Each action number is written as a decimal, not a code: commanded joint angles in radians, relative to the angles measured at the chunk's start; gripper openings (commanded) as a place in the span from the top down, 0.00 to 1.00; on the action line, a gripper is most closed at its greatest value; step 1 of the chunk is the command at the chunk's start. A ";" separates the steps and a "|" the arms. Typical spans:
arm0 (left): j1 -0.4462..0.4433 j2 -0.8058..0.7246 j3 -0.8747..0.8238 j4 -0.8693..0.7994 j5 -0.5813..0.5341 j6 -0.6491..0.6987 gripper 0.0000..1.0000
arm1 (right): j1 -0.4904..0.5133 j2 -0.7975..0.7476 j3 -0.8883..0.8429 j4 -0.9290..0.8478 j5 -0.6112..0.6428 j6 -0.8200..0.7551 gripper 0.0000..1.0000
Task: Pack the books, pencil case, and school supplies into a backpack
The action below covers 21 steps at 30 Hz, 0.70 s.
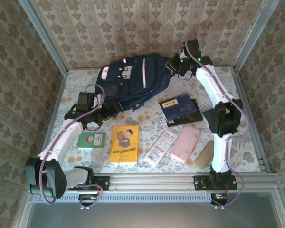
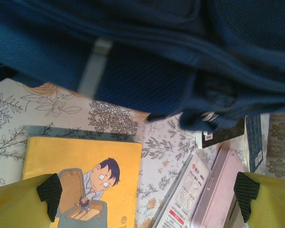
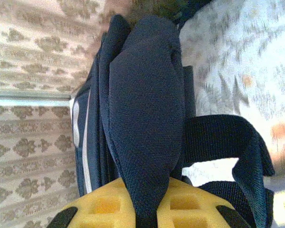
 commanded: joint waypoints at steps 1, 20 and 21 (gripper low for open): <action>0.004 -0.084 0.006 -0.060 -0.024 0.041 0.03 | 0.005 -0.169 -0.188 0.017 0.033 0.071 1.00; -0.259 -0.222 -0.063 -0.121 -0.171 0.063 0.07 | -0.138 -0.401 -0.820 0.184 0.137 -0.142 0.84; -0.270 -0.226 -0.070 -0.119 -0.175 0.062 0.07 | -0.139 -0.401 -0.824 0.182 0.146 -0.156 0.73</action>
